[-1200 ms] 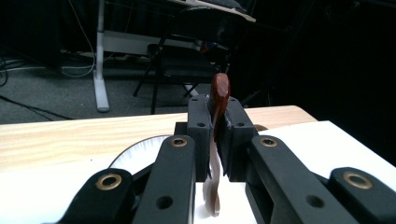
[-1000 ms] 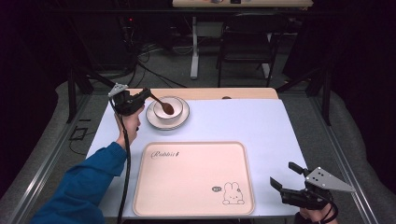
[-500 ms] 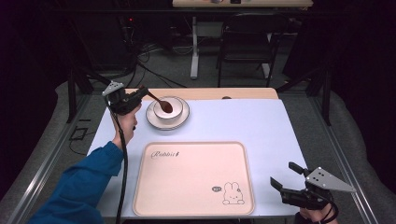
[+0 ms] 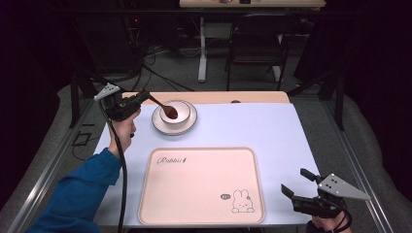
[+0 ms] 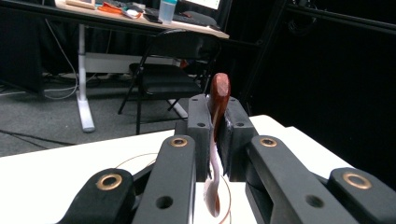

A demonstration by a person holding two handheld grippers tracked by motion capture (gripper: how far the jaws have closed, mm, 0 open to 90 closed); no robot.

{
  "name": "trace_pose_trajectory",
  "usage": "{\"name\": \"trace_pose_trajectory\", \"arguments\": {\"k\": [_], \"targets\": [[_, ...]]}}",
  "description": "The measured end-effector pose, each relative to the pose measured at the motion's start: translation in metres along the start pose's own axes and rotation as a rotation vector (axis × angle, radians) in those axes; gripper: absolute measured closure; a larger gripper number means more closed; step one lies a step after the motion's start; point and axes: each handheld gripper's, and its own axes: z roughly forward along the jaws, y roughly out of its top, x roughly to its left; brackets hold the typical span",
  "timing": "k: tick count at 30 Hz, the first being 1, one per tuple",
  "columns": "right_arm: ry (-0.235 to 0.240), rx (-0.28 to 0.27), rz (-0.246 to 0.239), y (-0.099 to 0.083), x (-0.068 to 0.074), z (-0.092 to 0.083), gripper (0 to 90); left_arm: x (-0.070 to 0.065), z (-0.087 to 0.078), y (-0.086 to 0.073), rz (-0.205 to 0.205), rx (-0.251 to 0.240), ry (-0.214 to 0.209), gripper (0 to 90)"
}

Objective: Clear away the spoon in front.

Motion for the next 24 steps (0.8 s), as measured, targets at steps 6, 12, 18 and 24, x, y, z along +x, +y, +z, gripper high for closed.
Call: {"name": "trace_pose_trajectory", "arguments": {"k": [6,12,18,24], "targets": [[0.0,0.0,0.004,0.0,0.0,0.0,13.7,-0.003,-0.008,0.002,0.007,0.01,-0.036,84.4],[0.0,-0.001,0.002,0.0,0.0,0.0,13.7,-0.011,-0.017,0.005,0.013,0.019,-0.074,84.4],[-0.001,-0.001,0.002,0.0,0.0,0.0,13.7,-0.018,-0.026,0.004,0.037,0.033,-0.097,84.4],[-0.002,-0.002,-0.002,0.0,0.0,0.0,13.7,-0.02,-0.033,0.001,0.043,0.056,-0.113,84.4]]}}
